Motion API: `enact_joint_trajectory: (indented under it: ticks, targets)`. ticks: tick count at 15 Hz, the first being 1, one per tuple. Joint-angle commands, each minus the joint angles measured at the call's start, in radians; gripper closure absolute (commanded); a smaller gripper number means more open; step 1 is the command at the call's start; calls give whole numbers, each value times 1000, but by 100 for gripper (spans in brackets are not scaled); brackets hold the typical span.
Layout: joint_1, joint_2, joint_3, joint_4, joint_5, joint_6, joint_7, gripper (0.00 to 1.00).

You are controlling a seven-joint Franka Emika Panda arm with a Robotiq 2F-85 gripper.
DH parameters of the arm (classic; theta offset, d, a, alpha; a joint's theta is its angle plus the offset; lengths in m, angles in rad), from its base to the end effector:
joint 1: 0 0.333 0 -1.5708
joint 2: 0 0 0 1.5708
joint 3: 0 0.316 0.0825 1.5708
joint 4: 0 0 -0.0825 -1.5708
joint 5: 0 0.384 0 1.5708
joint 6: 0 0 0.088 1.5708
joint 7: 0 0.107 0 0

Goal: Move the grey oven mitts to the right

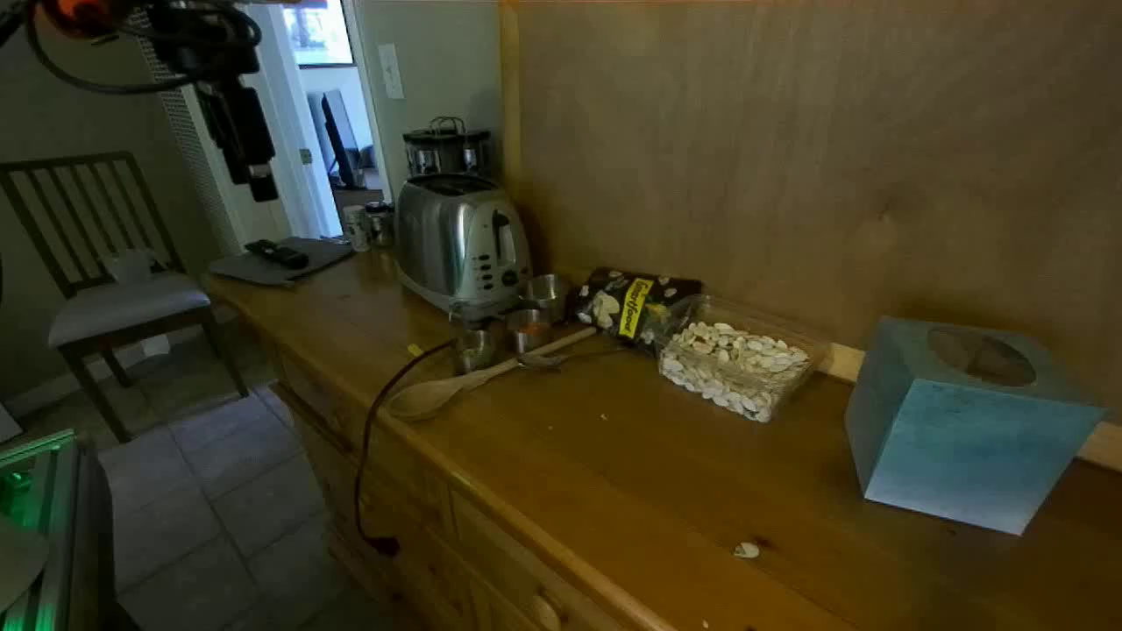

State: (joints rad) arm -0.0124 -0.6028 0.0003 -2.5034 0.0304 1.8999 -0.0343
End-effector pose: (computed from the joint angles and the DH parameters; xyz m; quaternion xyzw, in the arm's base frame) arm 0.3668 -0.0022 0.4867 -0.9999 -0.0062 0.0000 0.0143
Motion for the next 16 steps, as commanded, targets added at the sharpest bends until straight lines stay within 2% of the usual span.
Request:
enact_joint_trajectory:
  ticks: [1,13,16]
  targets:
    - [6,0,-5,2,-3,-2,2,0]
    - [6,0,-5,2,-3,-2,2,0]
    - [66,22,1,5,35,64,-83,0]
